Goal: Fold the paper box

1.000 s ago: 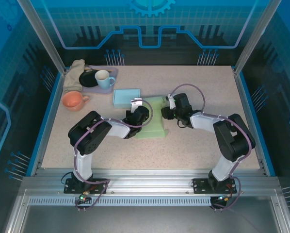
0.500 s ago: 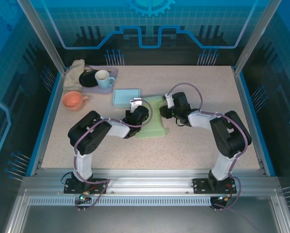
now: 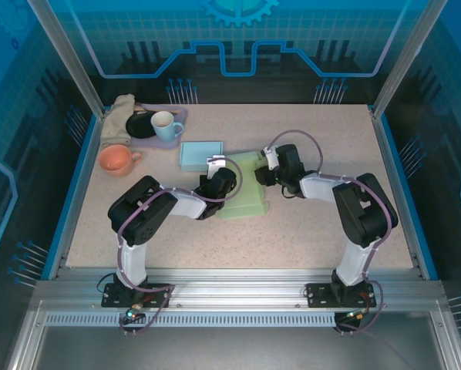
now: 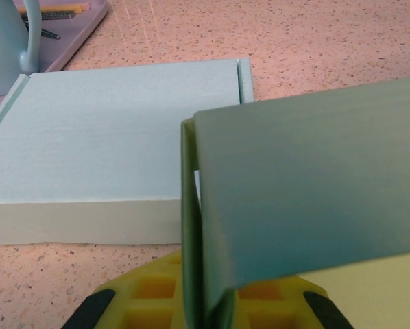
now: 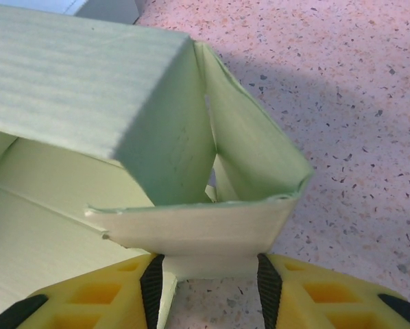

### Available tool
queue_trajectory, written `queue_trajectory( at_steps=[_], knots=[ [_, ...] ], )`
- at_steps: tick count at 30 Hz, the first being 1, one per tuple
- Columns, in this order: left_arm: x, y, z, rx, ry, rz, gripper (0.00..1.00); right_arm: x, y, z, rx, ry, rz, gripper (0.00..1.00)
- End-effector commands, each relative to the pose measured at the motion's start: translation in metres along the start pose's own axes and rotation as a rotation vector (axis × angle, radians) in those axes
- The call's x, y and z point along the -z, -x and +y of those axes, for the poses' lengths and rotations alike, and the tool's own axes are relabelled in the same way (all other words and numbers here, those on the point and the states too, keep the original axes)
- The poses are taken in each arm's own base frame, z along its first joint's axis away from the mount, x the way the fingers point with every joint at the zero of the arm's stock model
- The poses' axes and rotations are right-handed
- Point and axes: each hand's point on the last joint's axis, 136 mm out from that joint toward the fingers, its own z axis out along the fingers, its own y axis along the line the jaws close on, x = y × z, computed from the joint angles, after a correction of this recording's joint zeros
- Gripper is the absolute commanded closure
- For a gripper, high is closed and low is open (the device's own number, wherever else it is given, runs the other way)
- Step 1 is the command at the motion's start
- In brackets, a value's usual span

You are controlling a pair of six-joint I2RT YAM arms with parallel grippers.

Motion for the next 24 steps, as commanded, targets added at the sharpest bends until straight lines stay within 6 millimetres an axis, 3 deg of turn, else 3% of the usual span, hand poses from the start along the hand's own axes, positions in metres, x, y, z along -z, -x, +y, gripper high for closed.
queue_trajectory(
  at_steps=[1, 5, 11, 12, 13, 17, 21, 24],
  knots=[
    [0.000, -0.021, -0.009, -0.080, -0.042, 0.056, 0.92, -0.001, 0.018, 0.010, 0.031, 0.089, -0.044, 0.56],
    [0.000, -0.021, -0.008, -0.078, -0.041, 0.056, 0.92, 0.013, 0.021, 0.024, 0.013, 0.167, -0.099, 0.55],
    [0.000, -0.021, -0.008, -0.077, -0.037, 0.057, 0.92, 0.030, 0.021, 0.017, -0.036, 0.110, -0.099, 0.55],
    [0.000, -0.021, -0.008, -0.077, -0.036, 0.056, 0.92, 0.034, 0.027, 0.014, -0.047, 0.087, -0.116, 0.55],
    [0.000, -0.022, -0.007, -0.078, -0.036, 0.058, 0.92, 0.035, 0.009, 0.009, -0.070, 0.060, -0.066, 0.55],
    [0.000, -0.022, -0.008, -0.078, -0.035, 0.060, 0.92, 0.048, 0.000, -0.009, -0.132, -0.035, -0.069, 0.53],
    [-0.001, -0.021, -0.008, -0.079, -0.035, 0.060, 0.92, 0.059, -0.017, -0.045, -0.276, -0.186, -0.032, 0.53],
    [-0.001, -0.022, -0.008, -0.081, -0.034, 0.061, 0.92, 0.060, -0.026, -0.055, -0.321, -0.206, -0.047, 0.51]
  ],
)
